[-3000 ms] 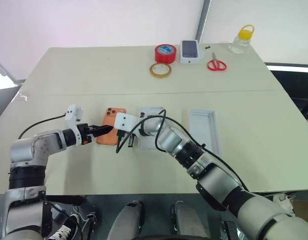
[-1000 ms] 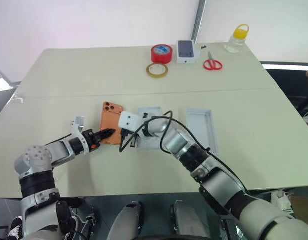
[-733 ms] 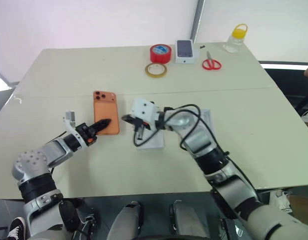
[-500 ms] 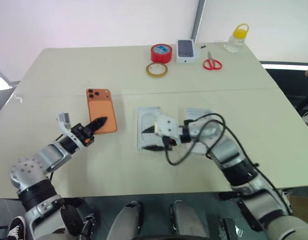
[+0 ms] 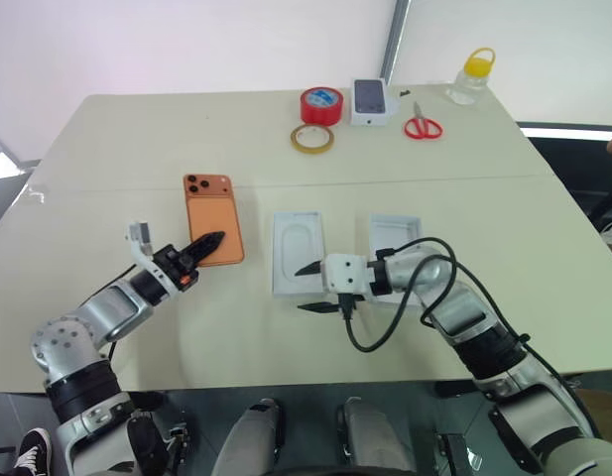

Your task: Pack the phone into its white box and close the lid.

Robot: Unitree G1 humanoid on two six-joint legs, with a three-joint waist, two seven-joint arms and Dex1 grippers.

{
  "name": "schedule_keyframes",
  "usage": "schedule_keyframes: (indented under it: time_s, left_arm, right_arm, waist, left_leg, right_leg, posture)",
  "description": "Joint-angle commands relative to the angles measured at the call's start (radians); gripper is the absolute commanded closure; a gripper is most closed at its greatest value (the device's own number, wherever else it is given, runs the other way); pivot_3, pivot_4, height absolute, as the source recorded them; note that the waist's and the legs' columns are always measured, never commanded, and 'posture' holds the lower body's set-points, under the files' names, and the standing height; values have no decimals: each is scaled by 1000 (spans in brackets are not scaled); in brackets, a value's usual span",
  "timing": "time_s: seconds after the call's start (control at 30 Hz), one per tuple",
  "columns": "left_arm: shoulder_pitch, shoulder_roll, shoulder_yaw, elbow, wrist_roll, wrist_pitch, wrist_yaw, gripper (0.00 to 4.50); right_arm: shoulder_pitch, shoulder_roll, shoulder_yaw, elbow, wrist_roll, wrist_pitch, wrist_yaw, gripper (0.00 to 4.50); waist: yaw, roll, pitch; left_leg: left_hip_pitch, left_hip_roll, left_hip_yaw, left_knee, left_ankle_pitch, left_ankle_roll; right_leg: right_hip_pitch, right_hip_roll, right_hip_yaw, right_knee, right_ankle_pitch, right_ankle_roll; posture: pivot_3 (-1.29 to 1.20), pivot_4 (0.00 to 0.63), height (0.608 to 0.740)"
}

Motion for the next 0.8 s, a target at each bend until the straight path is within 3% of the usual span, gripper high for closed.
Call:
schedule_keyframes:
  time_s: [0.03, 0.13, 0.2, 0.37, 0.8]
  left_arm:
    - [2, 14, -10, -42, -58, -26, 0, 4500]
    - [8, 17, -24, -40, -74, -33, 4, 4500]
    - [14, 22, -34, -45, -74, -44, 2, 4500]
    - [22, 35, -47, -44, -83, -57, 3, 4500]
    - [33, 64, -81, -17, -106, -81, -6, 4500]
  right_arm:
    - [-6, 8, -7, -3, 6, -15, -5, 1597]
    - [-1, 9, -2, 2, 2, -20, -5, 1597]
    - [1, 12, 0, 3, -2, -17, -12, 2105]
    - [6, 14, 8, 16, -23, -27, -24, 4474]
    - [13, 11, 9, -51, 3, 35, 28, 4474]
  waist:
    - [0, 0, 0]
    - [0, 0, 0]
    - [0, 0, 0]
    - [1, 0, 0]
    - [2, 0, 0]
  left_leg:
    - [0, 0, 0, 0, 0, 0]
    - [0, 0, 0, 0, 0, 0]
    - [0, 0, 0, 0, 0, 0]
    - [0, 0, 0, 0, 0, 0]
    - [0, 0, 0, 0, 0, 0]
  right_leg:
    - [0, 0, 0, 0, 0, 0]
    - [0, 0, 0, 0, 0, 0]
    - [0, 0, 0, 0, 0, 0]
    - [0, 0, 0, 0, 0, 0]
    - [0, 0, 0, 0, 0, 0]
  posture:
    - [0, 150, 740]
    - [0, 150, 740]
    - [0, 150, 740]
    - [0, 150, 740]
    - [0, 150, 740]
